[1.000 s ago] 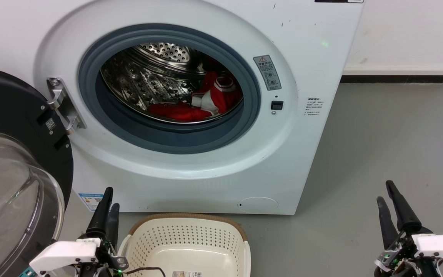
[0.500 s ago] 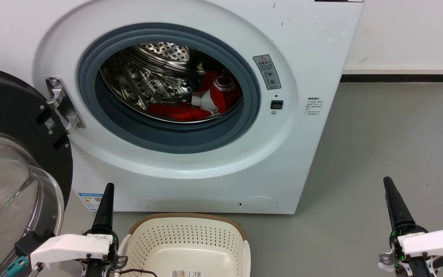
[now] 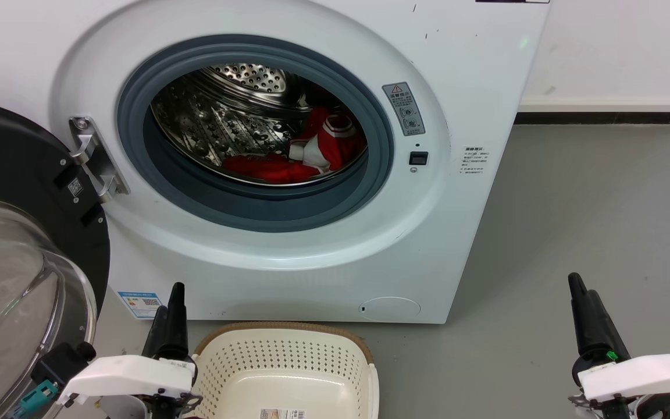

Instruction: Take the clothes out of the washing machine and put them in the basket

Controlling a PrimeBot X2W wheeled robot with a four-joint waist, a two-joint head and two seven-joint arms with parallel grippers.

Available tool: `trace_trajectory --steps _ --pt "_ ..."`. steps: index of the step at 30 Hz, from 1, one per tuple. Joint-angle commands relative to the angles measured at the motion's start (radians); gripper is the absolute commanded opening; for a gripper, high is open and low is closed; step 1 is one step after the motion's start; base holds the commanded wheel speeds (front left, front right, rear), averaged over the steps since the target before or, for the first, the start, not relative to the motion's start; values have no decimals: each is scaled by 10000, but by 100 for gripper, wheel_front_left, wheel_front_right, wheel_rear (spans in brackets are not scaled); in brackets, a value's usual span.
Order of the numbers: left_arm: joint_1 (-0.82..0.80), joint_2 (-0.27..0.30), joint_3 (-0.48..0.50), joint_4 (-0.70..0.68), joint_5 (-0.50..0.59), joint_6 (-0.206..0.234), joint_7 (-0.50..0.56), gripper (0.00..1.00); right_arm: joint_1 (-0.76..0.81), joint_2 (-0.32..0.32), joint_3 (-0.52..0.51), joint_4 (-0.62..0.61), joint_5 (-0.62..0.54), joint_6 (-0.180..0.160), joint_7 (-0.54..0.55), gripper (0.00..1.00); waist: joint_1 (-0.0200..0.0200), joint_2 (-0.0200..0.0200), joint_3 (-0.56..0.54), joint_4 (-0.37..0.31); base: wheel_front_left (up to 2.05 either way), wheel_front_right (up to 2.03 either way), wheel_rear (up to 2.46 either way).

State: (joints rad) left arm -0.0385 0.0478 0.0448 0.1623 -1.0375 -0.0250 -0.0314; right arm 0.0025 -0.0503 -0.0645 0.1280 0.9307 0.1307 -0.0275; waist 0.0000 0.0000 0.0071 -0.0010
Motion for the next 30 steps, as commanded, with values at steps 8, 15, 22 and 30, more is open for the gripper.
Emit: trace_trajectory --steps 8,15,22,30 --pt "86 24 -154 -337 1552 281 -374 100 119 -11 119 -492 -1726 0 -395 100 0 0 -2 -12 0 0 0" --pt "168 26 -256 -443 2534 444 -606 100 267 -10 194 -692 -2906 0 -629 100 0 0 4 -10 0 0 0" --pt "252 27 -359 -541 3478 561 -822 100 396 -9 249 -906 -3955 0 -839 100 0 0 -1 -19 0 0 0" --pt "360 27 -439 -650 4283 703 -1018 100 552 -7 278 -1122 -4926 0 -1046 100 0 0 -2 -33 0 0 0"
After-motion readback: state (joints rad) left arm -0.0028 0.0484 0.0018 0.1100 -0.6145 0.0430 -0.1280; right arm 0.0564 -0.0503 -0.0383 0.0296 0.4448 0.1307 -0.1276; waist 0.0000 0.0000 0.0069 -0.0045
